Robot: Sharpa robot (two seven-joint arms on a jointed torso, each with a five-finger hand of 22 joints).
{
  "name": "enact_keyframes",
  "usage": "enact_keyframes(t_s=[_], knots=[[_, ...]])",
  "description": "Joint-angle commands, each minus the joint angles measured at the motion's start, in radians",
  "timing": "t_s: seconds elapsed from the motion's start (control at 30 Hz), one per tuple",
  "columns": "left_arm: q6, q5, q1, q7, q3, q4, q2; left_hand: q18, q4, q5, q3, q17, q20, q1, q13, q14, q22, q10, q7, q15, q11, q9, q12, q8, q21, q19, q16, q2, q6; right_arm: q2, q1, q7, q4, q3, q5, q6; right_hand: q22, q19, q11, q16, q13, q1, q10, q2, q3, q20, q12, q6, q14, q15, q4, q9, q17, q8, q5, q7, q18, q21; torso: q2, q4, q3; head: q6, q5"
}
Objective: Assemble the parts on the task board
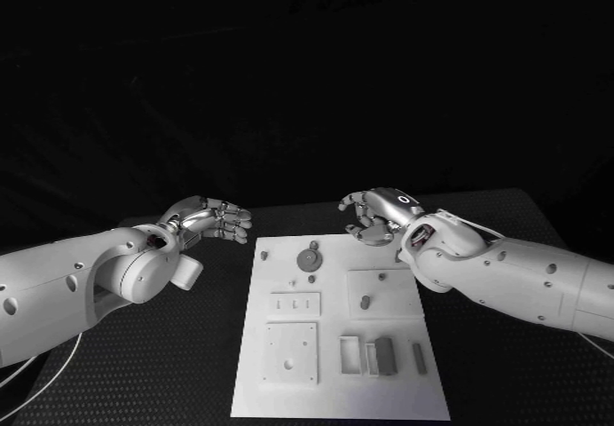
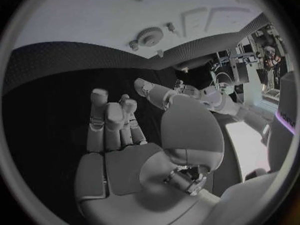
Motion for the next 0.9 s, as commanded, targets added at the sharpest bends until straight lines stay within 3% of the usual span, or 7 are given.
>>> enact_keyframes(t_s=[0.03, 0.33, 0.43, 0.47, 0.57, 0.73, 0.9], knots=[[0.001, -0.001, 0.001, 0.019, 0.001, -0.005, 0.001, 0.014, -0.002, 0.0, 0.0, 0.002, 0.002, -0.003, 0.003, 0.008, 0.001, 0.011, 0.004, -0.002, -0.002, 0.001, -0.002, -0.005, -0.004, 0.0, -0.005, -0.005, -0.002, -0.036, 0.002, 0.207, 0.01, 0.004, 0.268, 0.059, 0.017, -0.013, 0.024, -0.005, 0.002, 0.009, -0.035, 0.019, -0.057, 0.008, 0.007, 0.046, -0.01, 0.003, -0.037, 0.005, 0.001, 0.011, 0.002, 0.039, 0.02, -0.002, -0.002, -0.0107, 0.0038, 0.009, -0.001], [0.01, -0.001, 0.0, 0.024, 0.0, -0.012, 0.001, 0.014, -0.005, 0.0, 0.0, 0.005, 0.002, 0.001, 0.006, 0.009, 0.002, 0.013, 0.003, -0.002, -0.003, 0.002, -0.002, -0.004, -0.004, 0.0, -0.006, -0.006, 0.001, -0.099, -0.001, 0.223, -0.065, 0.003, 0.27, 0.148, 0.017, -0.028, 0.019, -0.003, -0.002, -0.019, -0.051, 0.015, -0.178, 0.018, 0.01, 0.056, -0.027, -0.002, -0.075, 0.02, 0.005, 0.021, 0.003, 0.033, 0.02, -0.007, -0.004, -0.0234, 0.012, 0.022, -0.008], [0.015, -0.001, -0.003, 0.025, 0.0, -0.014, 0.001, 0.014, -0.005, 0.0, 0.0, 0.005, 0.002, 0.001, 0.007, 0.009, 0.002, 0.013, 0.003, -0.002, -0.003, 0.002, -0.002, -0.004, -0.005, 0.0, -0.007, -0.007, 0.001, -0.101, -0.014, 0.222, -0.107, 0.003, 0.247, 0.171, 0.017, -0.032, 0.02, -0.003, -0.003, -0.022, -0.055, 0.01, -0.192, 0.019, 0.01, 0.052, -0.031, -0.001, -0.078, 0.022, 0.005, 0.019, 0.004, 0.034, 0.02, -0.01, -0.004, -0.0228, 0.0114, 0.025, -0.015], [0.016, -0.001, -0.003, 0.027, 0.0, -0.014, 0.001, 0.014, -0.006, 0.0, 0.0, 0.005, 0.002, 0.001, 0.007, 0.009, 0.003, 0.013, 0.003, -0.002, -0.003, 0.002, -0.002, -0.004, -0.005, 0.0, -0.007, -0.008, 0.001, -0.1, -0.019, 0.223, -0.124, 0.003, 0.239, 0.176, 0.016, -0.034, 0.02, -0.004, -0.004, -0.021, -0.057, 0.008, -0.195, 0.019, 0.009, 0.049, -0.033, -0.001, -0.079, 0.022, 0.004, 0.018, 0.004, 0.034, 0.02, -0.011, -0.004, -0.0222, 0.0094, 0.026, -0.015], [0.019, -0.002, -0.005, 0.03, 0.0, -0.016, 0.002, 0.014, -0.007, 0.0, 0.0, 0.006, 0.002, 0.002, 0.007, 0.009, 0.003, 0.013, 0.003, -0.002, -0.003, 0.003, -0.003, -0.004, -0.005, 0.0, -0.008, -0.009, 0.0, -0.101, -0.03, 0.224, -0.154, 0.003, 0.228, 0.186, 0.015, -0.04, 0.023, -0.007, -0.005, -0.022, -0.063, 0.002, -0.203, 0.022, 0.007, 0.039, -0.04, 0.002, -0.079, 0.021, 0.004, 0.013, 0.004, 0.037, 0.02, -0.015, -0.004, -0.0223, 0.0087, 0.028, -0.014], [0.022, -0.002, -0.009, 0.029, 0.0, -0.02, 0.0, 0.014, -0.008, 0.0, 0.0, 0.007, 0.002, 0.003, 0.008, 0.008, 0.003, 0.013, 0.003, -0.001, -0.003, 0.003, -0.004, -0.004, -0.006, 0.0, -0.009, -0.01, 0.0, -0.113, -0.061, 0.232, -0.146, 0.002, 0.225, 0.193, 0.015, -0.045, 0.027, -0.008, -0.007, -0.027, -0.069, -0.009, -0.212, 0.026, 0.006, 0.032, -0.046, 0.005, -0.074, 0.022, 0.004, 0.009, 0.005, 0.041, 0.02, -0.019, -0.003, -0.0184, 0.0103, 0.024, -0.017], [0.02, -0.002, -0.01, 0.029, 0.0, -0.026, -0.006, 0.014, -0.008, 0.0, 0.0, 0.007, 0.002, 0.003, 0.008, 0.008, 0.003, 0.012, 0.004, -0.001, -0.003, 0.003, -0.004, -0.005, -0.006, -0.001, -0.009, -0.011, 0.0, -0.12, -0.086, 0.237, -0.136, 0.002, 0.225, 0.19, 0.015, -0.048, 0.029, -0.009, -0.007, -0.031, -0.073, -0.014, -0.217, 0.028, 0.006, 0.024, -0.05, 0.008, -0.068, 0.021, 0.004, 0.004, 0.005, 0.043, 0.02, -0.021, -0.003, -0.0212, 0.0098, 0.024, -0.015]])
